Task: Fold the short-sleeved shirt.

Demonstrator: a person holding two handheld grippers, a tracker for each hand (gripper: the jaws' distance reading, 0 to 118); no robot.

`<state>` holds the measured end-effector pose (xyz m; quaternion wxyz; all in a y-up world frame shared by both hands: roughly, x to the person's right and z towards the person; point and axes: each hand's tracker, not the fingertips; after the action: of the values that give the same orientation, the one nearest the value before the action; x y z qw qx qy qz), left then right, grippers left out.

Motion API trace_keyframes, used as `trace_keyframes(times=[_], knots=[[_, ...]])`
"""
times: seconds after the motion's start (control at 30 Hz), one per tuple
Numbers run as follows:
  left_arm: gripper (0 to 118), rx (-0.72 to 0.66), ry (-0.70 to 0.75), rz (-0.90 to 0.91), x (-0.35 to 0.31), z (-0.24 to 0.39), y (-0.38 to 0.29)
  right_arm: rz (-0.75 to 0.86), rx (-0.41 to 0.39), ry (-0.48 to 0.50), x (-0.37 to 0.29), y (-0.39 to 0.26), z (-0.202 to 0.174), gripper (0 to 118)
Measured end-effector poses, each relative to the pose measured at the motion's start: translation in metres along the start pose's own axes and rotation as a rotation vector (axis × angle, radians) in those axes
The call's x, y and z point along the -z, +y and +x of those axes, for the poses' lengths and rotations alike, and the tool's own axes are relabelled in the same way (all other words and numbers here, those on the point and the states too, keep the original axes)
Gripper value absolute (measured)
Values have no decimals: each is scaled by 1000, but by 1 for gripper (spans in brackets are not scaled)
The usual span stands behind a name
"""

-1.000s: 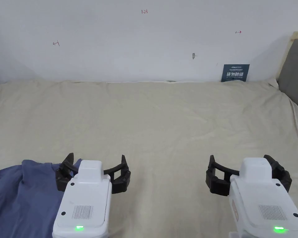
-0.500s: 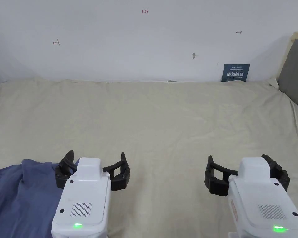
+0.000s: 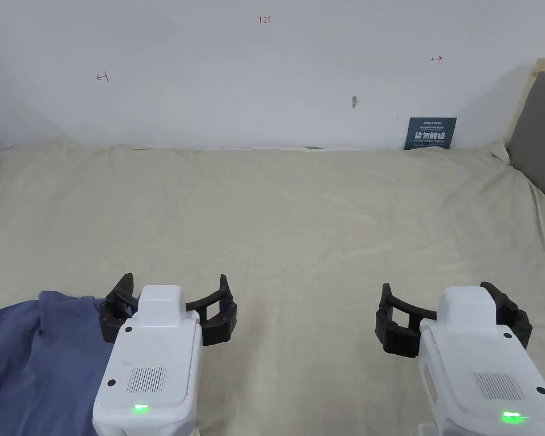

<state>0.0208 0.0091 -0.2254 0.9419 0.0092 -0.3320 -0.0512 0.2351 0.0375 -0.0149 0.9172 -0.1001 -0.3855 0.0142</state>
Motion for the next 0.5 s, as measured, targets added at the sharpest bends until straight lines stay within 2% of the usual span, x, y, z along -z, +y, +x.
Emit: trace_keyframes(times=[0.13, 0.2, 0.27, 0.3, 0.33, 0.4, 0.5], knots=[[118, 9, -2, 0, 0, 0, 0, -1, 0, 1, 0, 1, 0, 116], [107, 12, -1, -2, -1, 0, 2, 1, -1, 0, 0, 1, 0, 104], [69, 4, -13, -7, -2, 0, 4, 0, -7, 9, -2, 3, 0, 70], [39, -1, -27, -15, -2, -1, 6, -4, -12, 10, -2, 4, -1, 47], [3, -4, -31, -21, -2, -1, 7, -9, -14, 12, -2, 5, -1, 15], [1, -12, -38, -39, 1, -1, 7, -11, -17, 9, -1, 5, -2, 3], [0, -72, -72, -50, 0, -6, 9, -14, 0, 26, -1, 8, -1, 1]])
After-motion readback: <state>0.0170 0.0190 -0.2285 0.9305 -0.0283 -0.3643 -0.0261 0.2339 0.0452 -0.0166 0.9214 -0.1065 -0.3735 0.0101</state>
